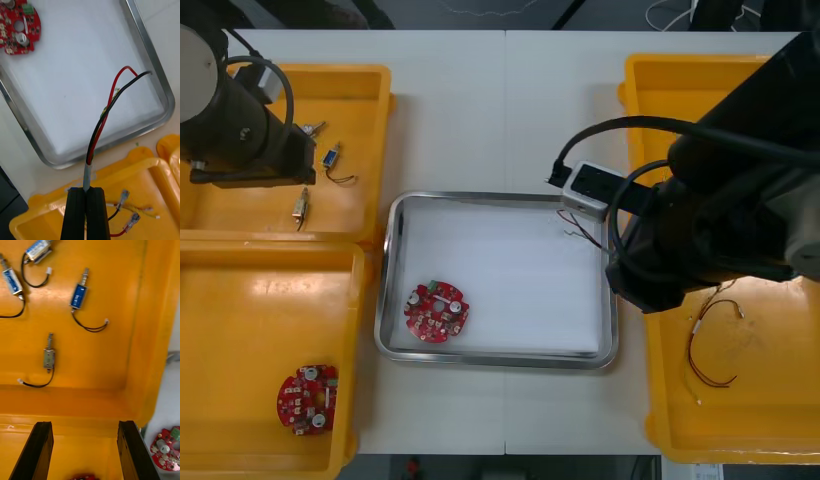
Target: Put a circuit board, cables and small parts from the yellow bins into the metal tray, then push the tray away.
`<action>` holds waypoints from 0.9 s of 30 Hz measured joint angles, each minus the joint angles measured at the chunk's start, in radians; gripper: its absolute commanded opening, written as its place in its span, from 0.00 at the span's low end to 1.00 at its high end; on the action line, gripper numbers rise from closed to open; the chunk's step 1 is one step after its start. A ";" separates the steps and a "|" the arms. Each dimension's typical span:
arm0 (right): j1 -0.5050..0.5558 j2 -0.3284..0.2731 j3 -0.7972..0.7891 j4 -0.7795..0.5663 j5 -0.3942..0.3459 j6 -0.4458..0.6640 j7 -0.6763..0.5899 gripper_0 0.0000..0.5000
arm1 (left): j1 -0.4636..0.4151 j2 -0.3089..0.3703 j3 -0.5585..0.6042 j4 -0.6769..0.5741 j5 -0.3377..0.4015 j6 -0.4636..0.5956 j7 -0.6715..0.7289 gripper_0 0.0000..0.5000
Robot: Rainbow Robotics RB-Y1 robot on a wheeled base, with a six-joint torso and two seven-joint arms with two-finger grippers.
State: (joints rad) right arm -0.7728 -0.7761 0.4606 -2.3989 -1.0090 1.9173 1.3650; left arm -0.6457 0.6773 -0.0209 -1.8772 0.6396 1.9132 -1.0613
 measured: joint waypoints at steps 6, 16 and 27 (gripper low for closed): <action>-0.009 0.131 0.067 0.053 0.137 0.000 0.187 0.00 | 0.000 0.008 0.046 0.088 -0.020 -0.021 -0.154 1.00; -0.009 0.203 0.203 0.138 0.295 0.000 0.397 0.00 | -0.004 0.017 0.080 0.233 -0.057 -0.206 -0.280 1.00; 0.030 0.253 0.321 0.191 0.488 -0.044 0.571 0.04 | -0.022 0.017 0.059 0.407 -0.061 -0.440 -0.280 1.00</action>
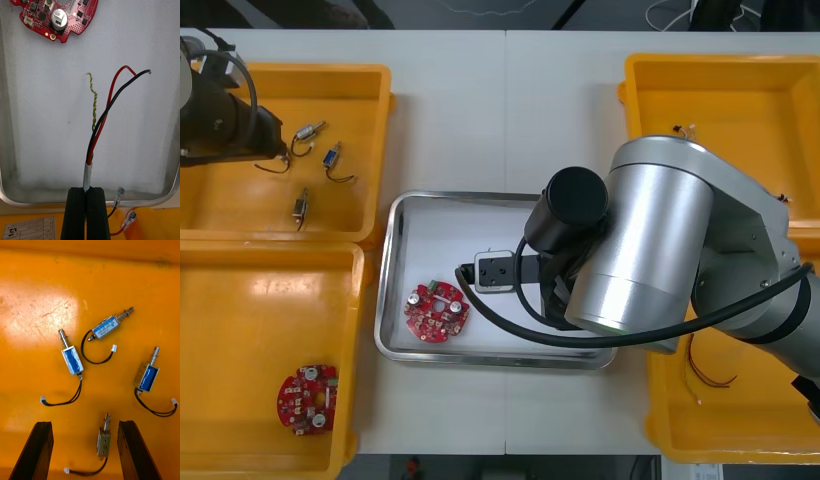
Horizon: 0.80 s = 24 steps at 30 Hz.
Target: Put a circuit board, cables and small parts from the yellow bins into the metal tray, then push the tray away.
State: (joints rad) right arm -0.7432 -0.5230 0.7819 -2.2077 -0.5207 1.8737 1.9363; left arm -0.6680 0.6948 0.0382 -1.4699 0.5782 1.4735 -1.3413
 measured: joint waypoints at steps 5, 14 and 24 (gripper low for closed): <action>0.037 0.002 0.049 0.035 0.071 -0.083 0.005 0.06 | -0.004 0.000 -0.034 0.029 -0.030 -0.083 0.000 1.00; 0.064 0.043 0.090 0.176 0.085 -0.170 0.013 0.06 | -0.004 -0.004 -0.038 0.115 -0.049 -0.233 0.000 1.00; 0.090 0.053 0.128 0.220 0.109 -0.195 0.033 0.06 | -0.004 -0.030 -0.040 0.203 -0.068 -0.342 0.000 1.00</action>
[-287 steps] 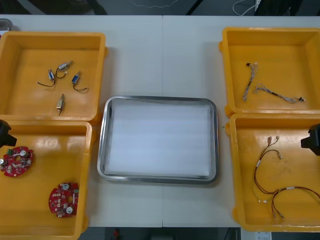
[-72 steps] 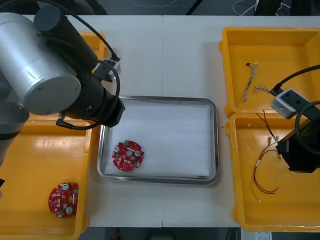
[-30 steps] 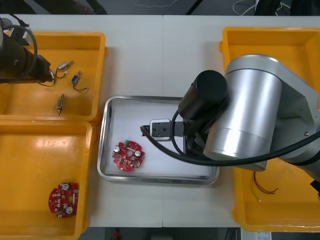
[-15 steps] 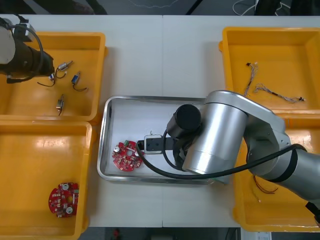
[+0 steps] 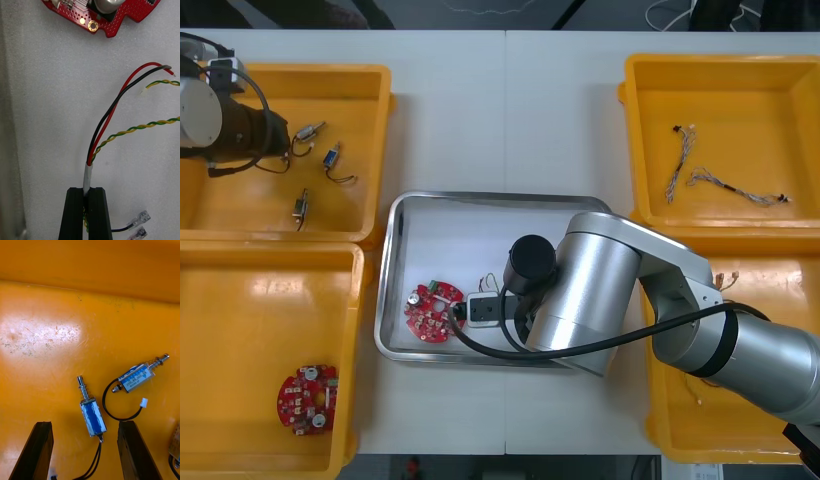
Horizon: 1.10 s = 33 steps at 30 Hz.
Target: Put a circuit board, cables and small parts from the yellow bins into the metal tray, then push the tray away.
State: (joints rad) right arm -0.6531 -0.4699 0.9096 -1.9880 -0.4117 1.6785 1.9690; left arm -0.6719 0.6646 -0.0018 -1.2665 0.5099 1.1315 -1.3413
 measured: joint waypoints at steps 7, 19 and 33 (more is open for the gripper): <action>0.019 0.000 0.005 0.000 0.001 0.000 0.000 0.77 | 0.000 -0.005 -0.039 0.039 -0.009 -0.033 0.000 1.00; 0.024 0.001 0.004 0.000 0.051 0.000 0.000 1.00 | 0.000 -0.014 -0.071 0.084 -0.018 -0.108 0.000 1.00; 0.024 0.017 -0.144 -0.052 -0.002 0.078 0.000 1.00 | -0.005 -0.018 -0.071 0.104 -0.029 -0.119 0.000 0.00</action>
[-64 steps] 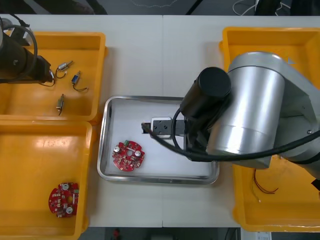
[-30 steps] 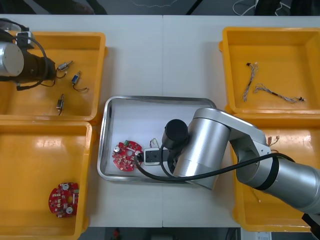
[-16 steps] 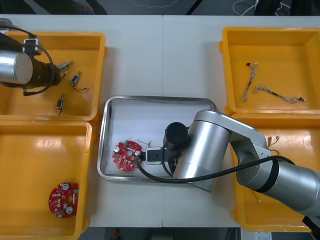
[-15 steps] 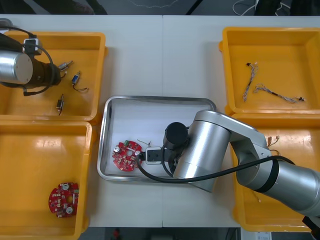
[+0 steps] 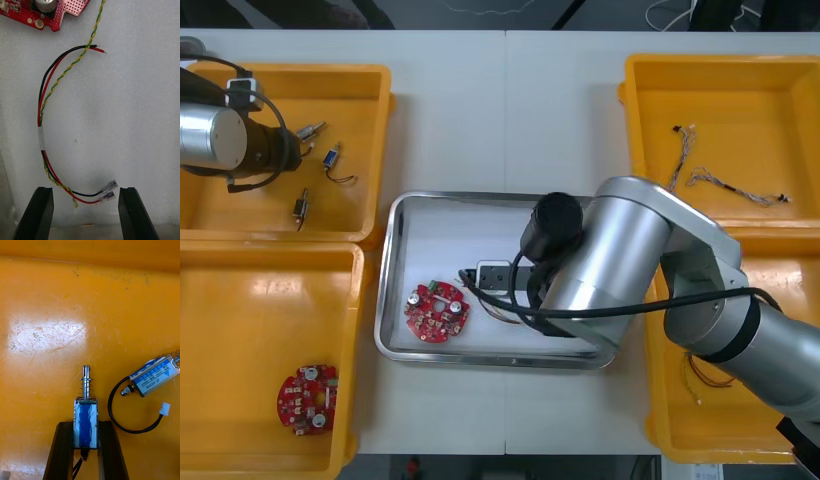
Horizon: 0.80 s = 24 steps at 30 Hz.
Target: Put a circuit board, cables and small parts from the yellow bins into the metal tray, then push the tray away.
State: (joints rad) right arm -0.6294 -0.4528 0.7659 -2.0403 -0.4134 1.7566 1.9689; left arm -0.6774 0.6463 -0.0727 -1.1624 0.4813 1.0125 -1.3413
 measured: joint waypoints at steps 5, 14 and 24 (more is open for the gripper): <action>-0.004 0.004 -0.083 -0.056 -0.061 0.119 0.000 1.00 | -0.004 0.000 0.001 -0.003 0.000 0.037 0.000 0.00; -0.040 0.009 -0.226 -0.144 -0.111 0.160 0.000 1.00 | -0.010 0.000 0.091 -0.158 -0.003 0.380 0.000 0.00; -0.049 0.003 -0.411 -0.144 -0.155 0.161 0.000 1.00 | -0.010 0.000 0.125 -0.364 -0.012 0.665 0.000 0.00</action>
State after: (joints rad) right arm -0.6788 -0.4502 0.3548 -2.1840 -0.5681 1.9172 1.9688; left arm -0.6871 0.6467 0.0527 -1.5260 0.4688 1.6771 -1.3413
